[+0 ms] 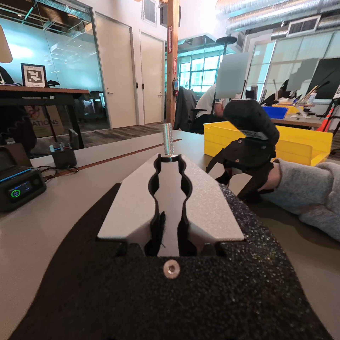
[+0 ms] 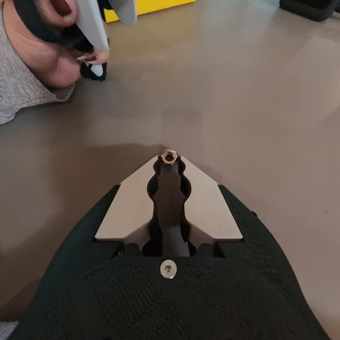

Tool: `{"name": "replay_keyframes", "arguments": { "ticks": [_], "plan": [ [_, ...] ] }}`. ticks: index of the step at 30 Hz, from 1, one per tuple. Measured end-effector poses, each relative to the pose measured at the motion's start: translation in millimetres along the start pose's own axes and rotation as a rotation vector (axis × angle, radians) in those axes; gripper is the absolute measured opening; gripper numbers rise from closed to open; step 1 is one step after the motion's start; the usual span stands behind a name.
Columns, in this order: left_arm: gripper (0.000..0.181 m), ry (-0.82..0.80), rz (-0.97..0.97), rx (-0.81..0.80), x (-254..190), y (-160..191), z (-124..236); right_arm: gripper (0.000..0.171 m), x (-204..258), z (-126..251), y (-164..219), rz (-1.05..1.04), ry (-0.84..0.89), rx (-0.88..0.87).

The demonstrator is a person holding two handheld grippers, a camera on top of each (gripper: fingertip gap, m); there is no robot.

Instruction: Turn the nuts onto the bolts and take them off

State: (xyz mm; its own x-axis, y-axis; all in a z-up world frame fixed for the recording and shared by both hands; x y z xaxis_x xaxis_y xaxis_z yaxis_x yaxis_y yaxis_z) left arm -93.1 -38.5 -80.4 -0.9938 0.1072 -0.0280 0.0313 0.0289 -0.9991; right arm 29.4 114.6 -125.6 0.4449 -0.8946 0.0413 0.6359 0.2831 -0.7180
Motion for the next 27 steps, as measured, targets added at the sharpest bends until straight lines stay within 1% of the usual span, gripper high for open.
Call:
{"name": "replay_keyframes", "arguments": {
  "ticks": [3,6,8,11,13,15,18,27],
  "plan": [
    [0.016,0.071,0.053,-0.059,-3,-3,0,0.016,-2,10,-6,-0.013,0.029,-0.047],
    [0.015,0.204,0.12,-0.123,-9,-7,-2,0.016,1,51,-27,-0.018,0.062,-0.238],
    [0.015,0.318,0.159,-0.146,-14,-8,-4,0.016,9,82,-46,0.015,0.023,-0.35],
    [0.015,0.465,0.193,-0.132,-22,-6,-10,0.016,20,117,-75,0.119,-0.08,-0.393],
    [0.015,0.554,0.2,-0.114,-29,-5,-13,0.015,24,128,-90,0.192,-0.175,-0.34],
    [0.015,0.629,0.209,-0.11,-35,-5,-15,0.015,24,130,-101,0.241,-0.262,-0.24],
    [0.015,0.697,0.212,-0.106,-39,-6,-14,0.016,22,129,-109,0.282,-0.332,-0.105],
    [0.015,0.787,0.216,-0.109,-45,-10,-13,0.016,25,125,-124,0.337,-0.47,0.03]
  ]
}}
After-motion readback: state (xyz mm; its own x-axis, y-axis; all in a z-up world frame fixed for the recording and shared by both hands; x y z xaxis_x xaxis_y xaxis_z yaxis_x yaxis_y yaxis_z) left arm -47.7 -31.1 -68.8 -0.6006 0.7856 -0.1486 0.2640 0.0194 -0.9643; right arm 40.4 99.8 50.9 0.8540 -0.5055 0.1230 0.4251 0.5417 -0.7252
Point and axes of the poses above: each gripper's, where its closed fingertips meet, z back along the fingers, y out of its underside, x = y × z across the jaws, the point moved 10 cm from there along z, back along the fingers, and after that the axes turned 5 degrees about x, right-handed, at the moved point
